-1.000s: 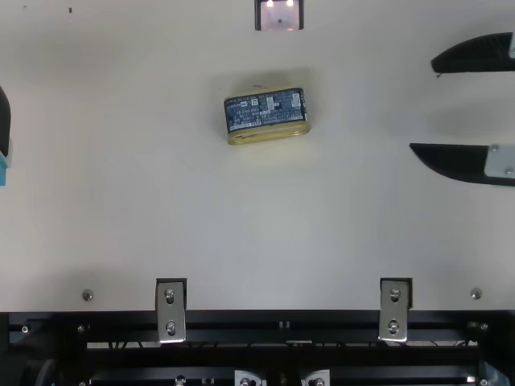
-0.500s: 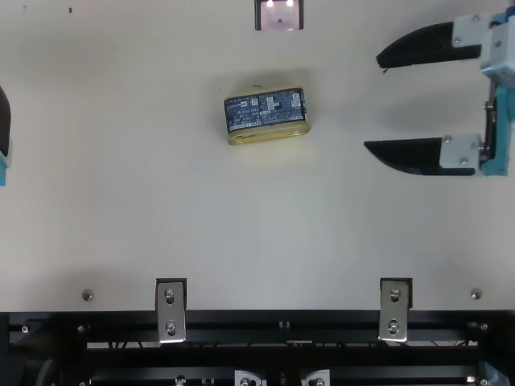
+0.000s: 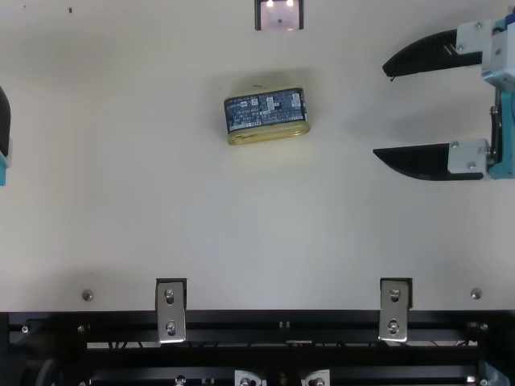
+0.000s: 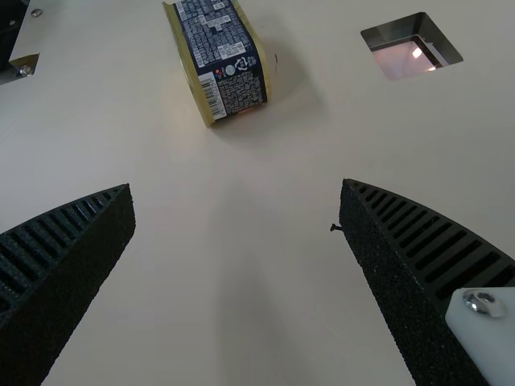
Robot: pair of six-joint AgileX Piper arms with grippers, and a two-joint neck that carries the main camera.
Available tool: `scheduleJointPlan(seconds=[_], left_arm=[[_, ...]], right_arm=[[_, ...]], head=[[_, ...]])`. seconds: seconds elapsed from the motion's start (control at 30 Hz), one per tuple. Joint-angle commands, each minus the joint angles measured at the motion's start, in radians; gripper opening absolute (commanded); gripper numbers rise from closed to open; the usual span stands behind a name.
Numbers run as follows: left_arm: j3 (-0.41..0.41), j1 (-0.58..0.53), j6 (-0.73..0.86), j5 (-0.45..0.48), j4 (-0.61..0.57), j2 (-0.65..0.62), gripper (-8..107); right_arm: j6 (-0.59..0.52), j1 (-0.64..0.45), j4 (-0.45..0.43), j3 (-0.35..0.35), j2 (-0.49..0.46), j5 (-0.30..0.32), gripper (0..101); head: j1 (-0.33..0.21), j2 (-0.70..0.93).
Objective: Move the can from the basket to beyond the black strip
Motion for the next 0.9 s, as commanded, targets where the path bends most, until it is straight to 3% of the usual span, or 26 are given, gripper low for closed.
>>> scheduleJointPlan(seconds=[0.0,0.6,0.87], left_arm=[[0.000,0.000,0.000,0.000,0.000,0.000,90],[0.000,0.000,0.000,0.000,0.000,0.000,90],[0.000,0.000,0.000,0.000,0.000,0.000,90]], right_arm=[[0.000,0.000,0.000,0.000,0.000,0.000,101],[0.001,0.014,0.017,0.011,-0.002,0.000,101],[0.013,0.055,0.039,0.012,-0.061,0.000,101]], head=[[-0.003,0.000],[-0.003,0.000],[-0.003,0.000]])
